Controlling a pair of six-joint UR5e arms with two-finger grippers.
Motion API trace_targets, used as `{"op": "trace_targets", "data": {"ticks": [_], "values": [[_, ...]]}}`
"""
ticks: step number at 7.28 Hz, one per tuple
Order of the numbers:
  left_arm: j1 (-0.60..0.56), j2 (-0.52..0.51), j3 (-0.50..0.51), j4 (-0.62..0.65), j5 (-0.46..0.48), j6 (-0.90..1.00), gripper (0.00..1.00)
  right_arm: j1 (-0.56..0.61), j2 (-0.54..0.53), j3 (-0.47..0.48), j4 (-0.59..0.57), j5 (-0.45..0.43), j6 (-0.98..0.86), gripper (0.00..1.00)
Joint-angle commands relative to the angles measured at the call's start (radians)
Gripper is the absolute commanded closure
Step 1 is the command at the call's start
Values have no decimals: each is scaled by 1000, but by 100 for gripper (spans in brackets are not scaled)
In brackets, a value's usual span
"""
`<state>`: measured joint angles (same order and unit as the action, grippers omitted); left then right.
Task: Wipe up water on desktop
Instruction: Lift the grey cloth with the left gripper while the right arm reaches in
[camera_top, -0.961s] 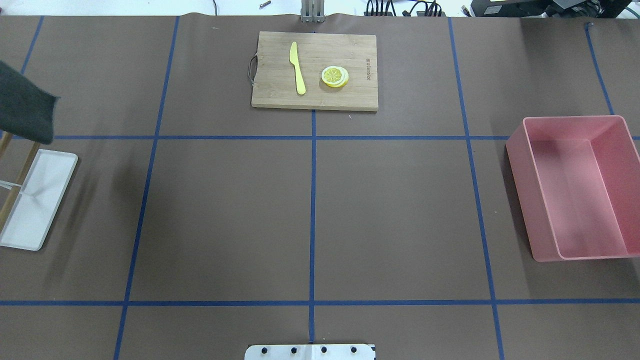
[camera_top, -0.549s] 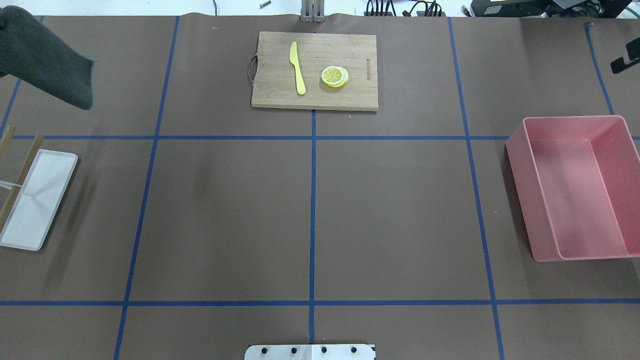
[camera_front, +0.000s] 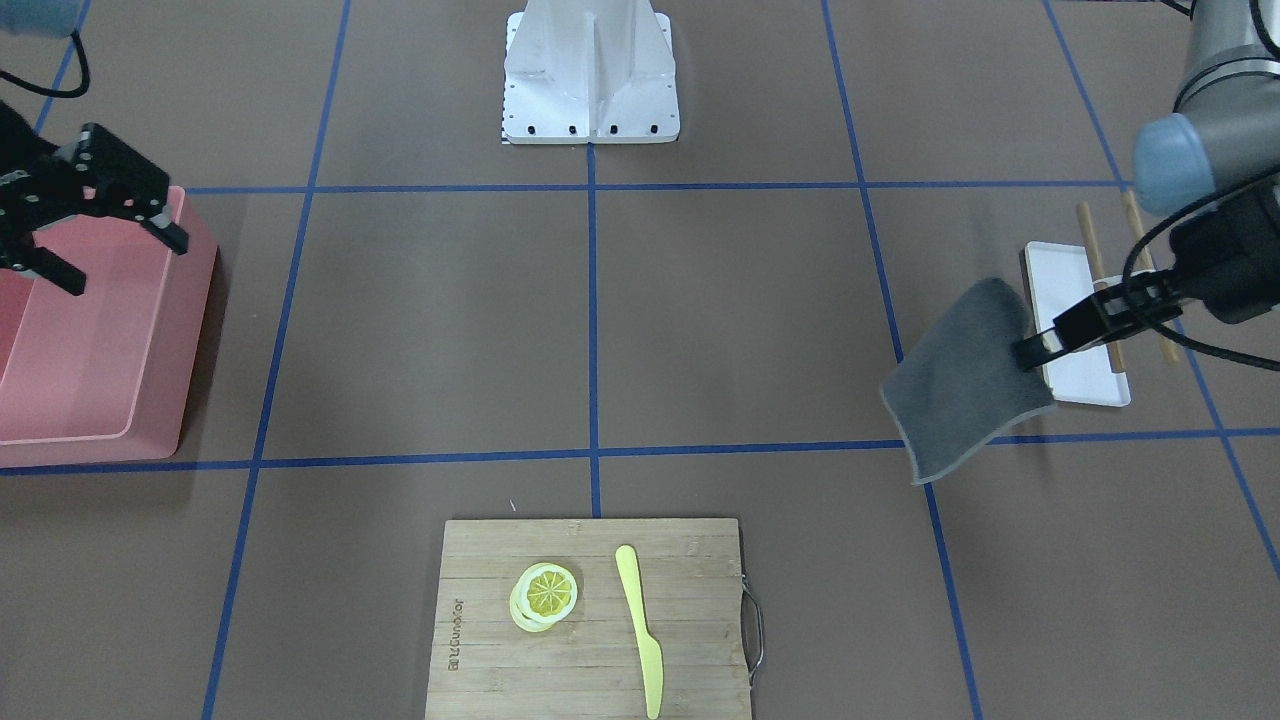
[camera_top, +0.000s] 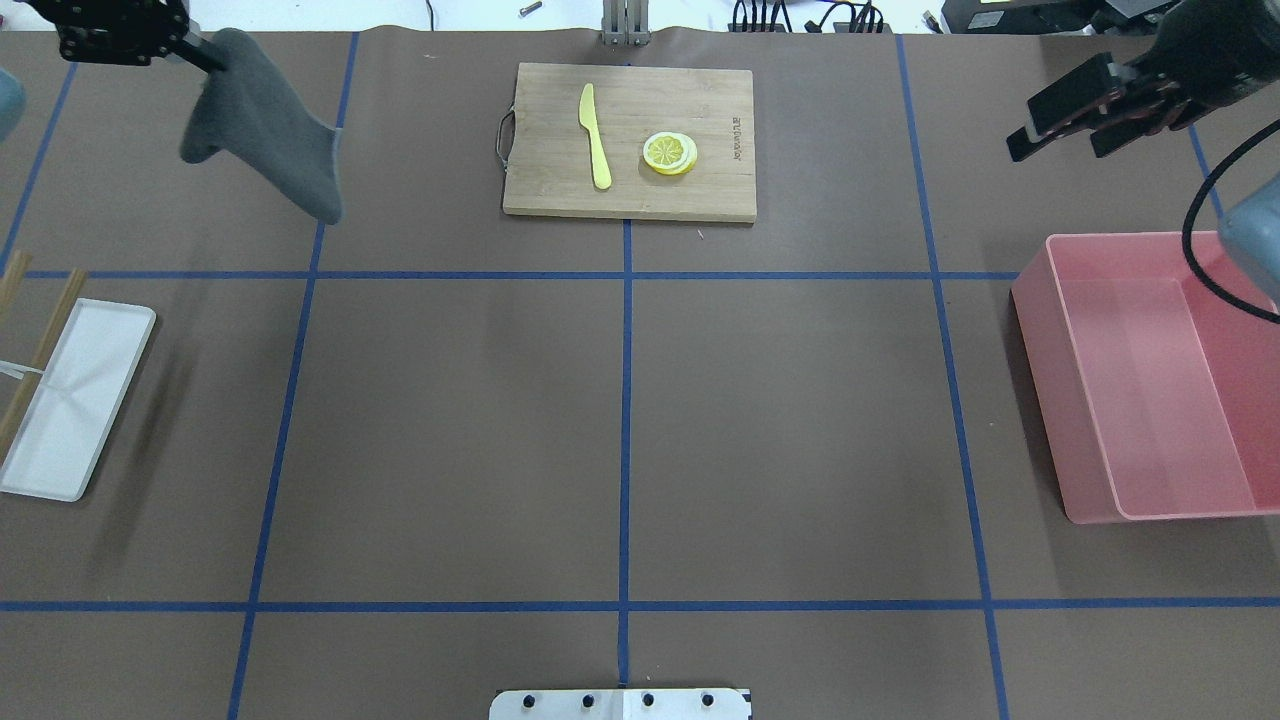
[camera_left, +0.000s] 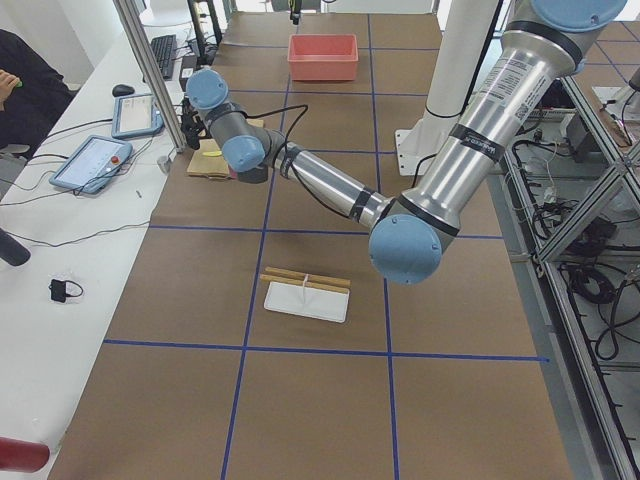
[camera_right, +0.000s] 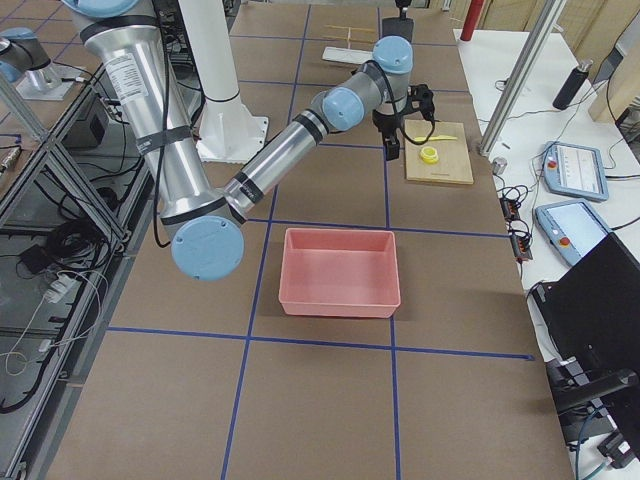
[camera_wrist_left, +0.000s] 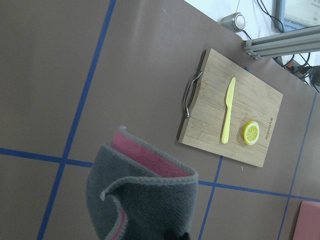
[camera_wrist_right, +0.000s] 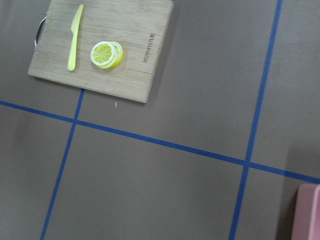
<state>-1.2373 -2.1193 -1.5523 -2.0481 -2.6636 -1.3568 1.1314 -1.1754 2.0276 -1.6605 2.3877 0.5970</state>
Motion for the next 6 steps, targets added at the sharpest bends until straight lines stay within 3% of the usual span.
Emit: {"op": "trace_targets", "data": {"ticks": [1,4,5,6], "values": [[128,-94,-5,-3,161,-179,100,-109,49,20,16,-93,47,0],[188,-212,-5,2,202,-419,100,-185,-10,0,280,-145,58,0],[215,-246,-5,-3,258,-590,100,-215,-39,6,389,-236,60,1],[281,-270,-21,-1,342,-661,100,-225,-52,8,436,-242,60,1]]}}
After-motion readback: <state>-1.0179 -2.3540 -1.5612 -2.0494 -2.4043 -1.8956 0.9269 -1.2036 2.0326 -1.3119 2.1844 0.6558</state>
